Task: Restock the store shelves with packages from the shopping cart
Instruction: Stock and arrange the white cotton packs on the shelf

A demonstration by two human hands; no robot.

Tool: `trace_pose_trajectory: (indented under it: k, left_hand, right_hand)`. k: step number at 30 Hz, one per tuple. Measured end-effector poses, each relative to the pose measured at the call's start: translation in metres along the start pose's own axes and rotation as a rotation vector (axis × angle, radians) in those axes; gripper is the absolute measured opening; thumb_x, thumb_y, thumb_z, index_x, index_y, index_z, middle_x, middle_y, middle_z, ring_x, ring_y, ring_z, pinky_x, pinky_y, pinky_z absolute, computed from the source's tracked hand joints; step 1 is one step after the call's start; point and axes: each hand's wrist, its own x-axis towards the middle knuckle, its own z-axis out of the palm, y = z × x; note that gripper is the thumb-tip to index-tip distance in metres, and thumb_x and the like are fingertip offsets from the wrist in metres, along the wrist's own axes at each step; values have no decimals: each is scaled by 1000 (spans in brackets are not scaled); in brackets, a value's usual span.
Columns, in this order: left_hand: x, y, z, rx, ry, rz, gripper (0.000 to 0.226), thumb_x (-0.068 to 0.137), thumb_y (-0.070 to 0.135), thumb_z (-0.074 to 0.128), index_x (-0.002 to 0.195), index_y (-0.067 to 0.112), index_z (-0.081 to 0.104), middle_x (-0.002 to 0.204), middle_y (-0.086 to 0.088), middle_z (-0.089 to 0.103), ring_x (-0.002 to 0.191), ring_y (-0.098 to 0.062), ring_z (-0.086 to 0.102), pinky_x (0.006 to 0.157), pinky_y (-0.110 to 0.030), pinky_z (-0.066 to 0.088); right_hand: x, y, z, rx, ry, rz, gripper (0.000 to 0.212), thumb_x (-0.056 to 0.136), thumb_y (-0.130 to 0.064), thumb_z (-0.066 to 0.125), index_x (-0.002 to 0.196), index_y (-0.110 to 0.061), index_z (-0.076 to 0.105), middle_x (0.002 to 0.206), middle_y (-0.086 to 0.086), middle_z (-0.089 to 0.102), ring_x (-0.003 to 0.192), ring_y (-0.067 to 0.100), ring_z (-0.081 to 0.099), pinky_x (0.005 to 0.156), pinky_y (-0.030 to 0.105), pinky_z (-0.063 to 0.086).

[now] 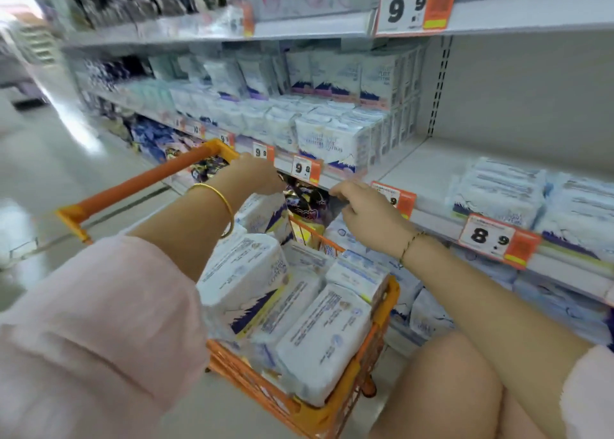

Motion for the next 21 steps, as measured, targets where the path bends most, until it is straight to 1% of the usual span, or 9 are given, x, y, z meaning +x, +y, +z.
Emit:
trace_pose_trajectory:
  k: [2,3,5,8,11,13,15,18,21]
  left_hand:
    - [-6,-13,9,7,-65,-70,70,93,60,32,136,5,42,146,-23,30,136,-38,26,108,-48,30]
    - [-8,-17,13,-22,-79,-88,74,91,62,35,138,6,40,147,-23,27,137,-38,23,108,-49,30]
    - [-8,-21,20,-82,-93,-99,79,86,64,45,140,7,35,147,-23,25,135,-38,26,106,-48,34]
    - [-6,-21,27,-144,-75,-104,80,80,60,59,140,15,30,146,-23,20,127,-42,36,100,-50,38]
    - [-4,-20,32,-151,-34,-105,87,75,53,69,141,18,24,142,-23,22,124,-43,36,98,-51,40]
    - [-2,-19,35,-149,-3,-125,96,72,48,73,143,15,18,141,-24,26,127,-42,35,97,-49,40]
    - [-1,-18,38,-159,18,-135,102,69,46,75,143,10,14,137,-24,35,125,-41,37,97,-47,41]
    - [-4,-15,35,-180,41,-128,105,70,44,75,143,8,9,130,-23,45,122,-41,40,97,-47,41]
    - [-13,-4,14,-168,85,-69,98,70,42,76,140,11,14,133,-22,42,126,-42,36,100,-50,37]
  right_hand:
    - [2,-6,8,7,-19,17,45,92,-2,35,136,-13,42,136,12,46,118,27,49,96,42,44]
    - [2,-9,10,10,-21,26,45,93,-2,35,136,-13,41,135,12,46,118,27,49,96,42,44]
    - [2,-12,11,9,-20,38,45,93,-3,35,136,-13,41,136,12,46,118,27,49,97,41,44]
    - [1,-15,11,7,-23,41,45,92,-3,37,136,-13,41,136,12,45,119,26,48,98,39,43]
    - [1,-14,12,14,-14,43,45,91,-4,38,135,-12,42,132,12,47,117,25,49,97,38,43]
    - [1,-13,12,14,-7,47,45,91,-5,39,135,-13,42,131,12,47,115,25,50,96,38,44]
    - [1,-12,12,17,-7,49,45,92,-5,39,136,-12,41,132,12,46,114,24,51,95,39,45]
    - [0,-10,12,39,5,45,45,92,-5,40,136,-12,41,132,12,47,113,24,51,95,39,45]
    - [-2,-8,7,109,43,52,45,91,-5,43,136,-12,40,130,12,48,109,24,53,93,36,45]
